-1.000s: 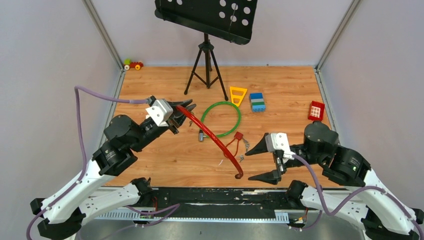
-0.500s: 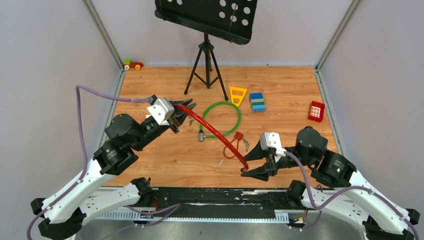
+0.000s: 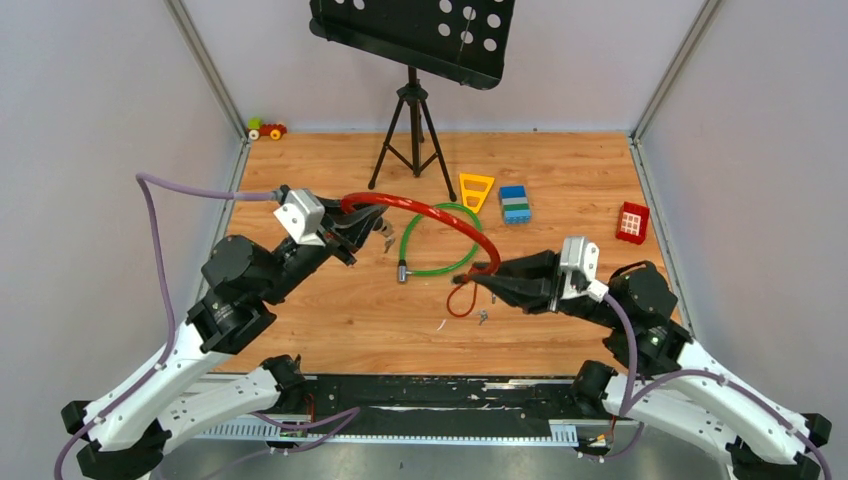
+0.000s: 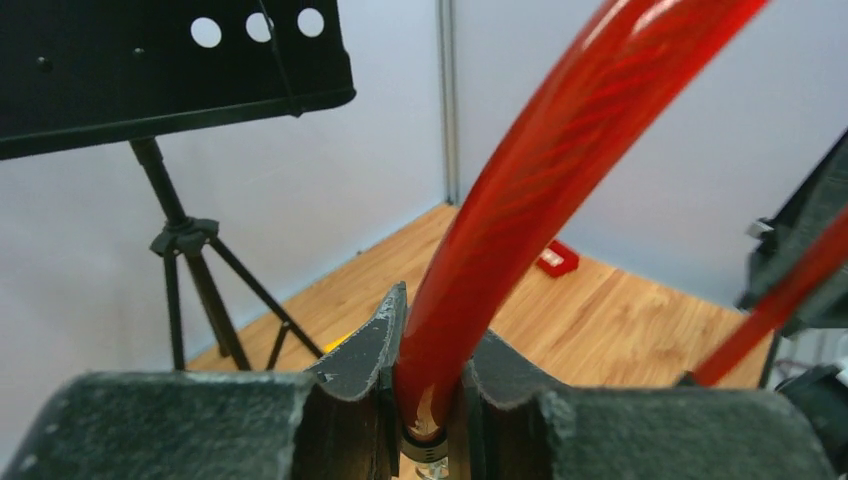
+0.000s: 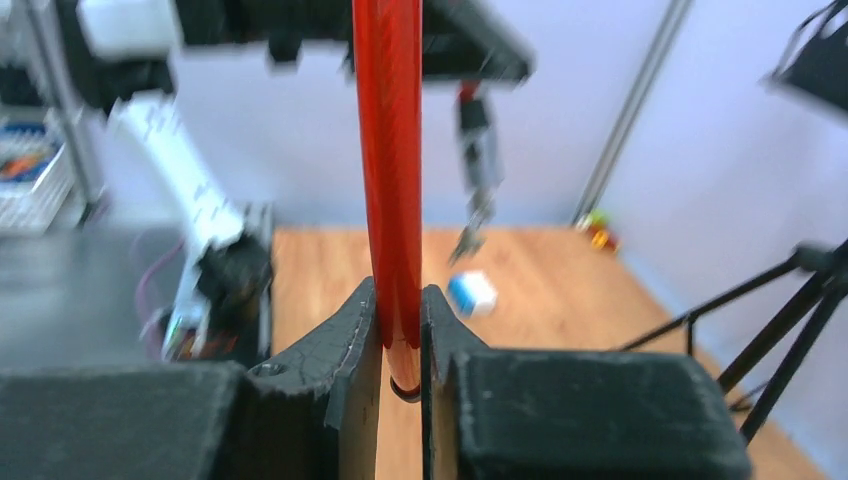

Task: Lock with the key
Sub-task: Lock the lock.

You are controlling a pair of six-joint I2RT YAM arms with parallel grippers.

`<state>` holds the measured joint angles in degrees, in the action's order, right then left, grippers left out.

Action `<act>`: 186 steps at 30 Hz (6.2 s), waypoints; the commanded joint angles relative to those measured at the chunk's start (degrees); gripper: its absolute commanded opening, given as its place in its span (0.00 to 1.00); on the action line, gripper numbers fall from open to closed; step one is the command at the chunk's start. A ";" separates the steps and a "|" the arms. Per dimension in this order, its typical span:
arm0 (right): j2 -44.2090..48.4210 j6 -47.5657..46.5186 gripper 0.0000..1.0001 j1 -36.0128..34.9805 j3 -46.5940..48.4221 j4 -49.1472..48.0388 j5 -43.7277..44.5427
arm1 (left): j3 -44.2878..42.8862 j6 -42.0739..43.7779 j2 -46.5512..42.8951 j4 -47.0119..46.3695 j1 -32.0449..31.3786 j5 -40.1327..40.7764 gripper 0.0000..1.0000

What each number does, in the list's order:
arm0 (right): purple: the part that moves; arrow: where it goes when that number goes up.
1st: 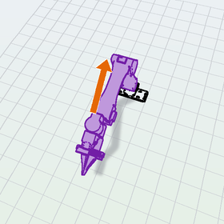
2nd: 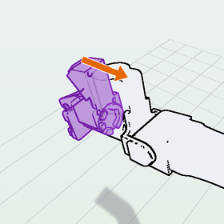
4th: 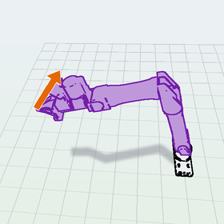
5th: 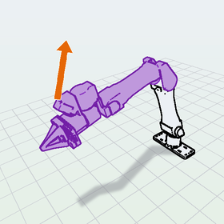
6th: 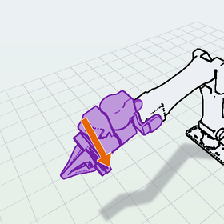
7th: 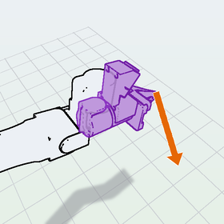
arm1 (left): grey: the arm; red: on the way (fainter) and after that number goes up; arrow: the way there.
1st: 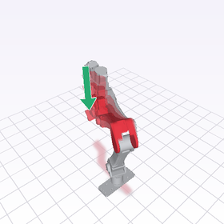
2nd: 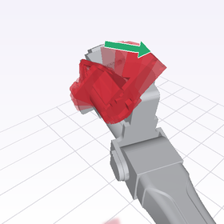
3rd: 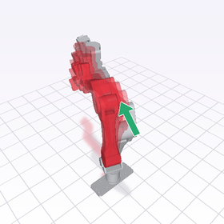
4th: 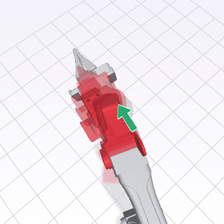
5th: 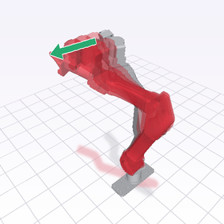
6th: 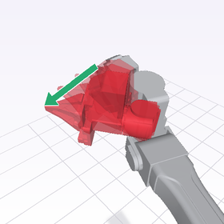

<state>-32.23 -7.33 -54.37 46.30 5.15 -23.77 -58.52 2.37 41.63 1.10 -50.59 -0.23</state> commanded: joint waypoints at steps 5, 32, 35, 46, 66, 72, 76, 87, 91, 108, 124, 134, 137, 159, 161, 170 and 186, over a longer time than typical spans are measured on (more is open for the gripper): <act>-17.23 8.05 0.00 -2.22 1.50 -54.24 11.81 | 5.69 -22.46 -2.01 -19.15 0.07 2.53 0.00; -20.59 -7.82 0.00 -8.43 7.30 -53.00 10.53 | 5.77 -30.89 -1.16 -17.55 0.05 7.35 0.00; -20.51 -6.72 0.00 -8.51 7.31 -51.72 9.70 | 5.03 -31.79 -1.09 -15.66 0.05 10.29 0.00; -21.25 -5.68 0.00 -8.82 5.65 -52.75 10.68 | 6.73 -34.92 -1.61 -16.77 0.12 12.93 0.00; -23.09 -4.59 0.00 -8.82 4.90 -53.79 11.23 | 7.11 -35.33 -1.92 -17.73 0.06 12.80 0.00; -23.16 -5.03 0.00 -8.82 3.99 -54.34 12.29 | 7.19 -35.47 -1.57 -18.77 0.05 11.44 0.00; -23.77 -5.92 0.00 -8.77 3.12 -56.54 13.79 | 7.27 -36.16 -1.24 -19.25 0.08 10.45 0.00; -26.54 -10.05 0.00 -8.82 1.86 -61.40 15.75 | 7.81 -37.81 -1.21 -19.65 0.08 10.12 0.00; -27.07 -12.27 0.00 -8.86 0.01 -62.90 15.17 | 7.72 -39.01 -1.31 -19.59 0.09 10.60 0.00; -29.11 -8.23 0.00 -8.91 -11.13 -75.64 19.44 | 8.44 -44.36 -1.77 -22.15 0.05 13.07 0.00; -33.71 -9.22 0.00 -8.63 -11.32 -77.75 23.74 | 8.90 -44.56 -1.61 -23.30 0.05 11.60 0.00; -28.57 -11.29 0.37 -8.66 -11.68 -69.31 19.06 | 9.20 -43.44 -2.55 -22.94 0.10 13.67 0.00; -25.37 -12.65 0.43 -8.70 -12.79 -66.40 18.07 | 8.62 -42.36 -2.67 -21.85 0.06 13.76 0.00; -17.35 -10.09 0.45 -8.67 -10.25 -41.66 12.79 | 8.90 -37.08 -1.86 -28.44 0.10 5.32 0.00; -17.64 -9.55 0.45 -8.71 -9.70 -42.36 11.81 | 9.03 -36.86 -1.85 -29.43 0.10 3.78 0.00; -13.62 -15.65 0.48 -8.80 -9.39 -41.66 12.70 | 9.44 -36.99 -1.70 -30.86 0.10 2.16 0.00; -19.14 -27.31 0.35 -9.74 -4.04 -38.99 11.12 | 9.39 -38.87 -0.57 -32.80 0.07 1.72 0.00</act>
<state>-50.26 -31.99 -63.55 39.42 -33.39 -11.11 -47.66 -35.38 41.89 -26.26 -50.50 1.72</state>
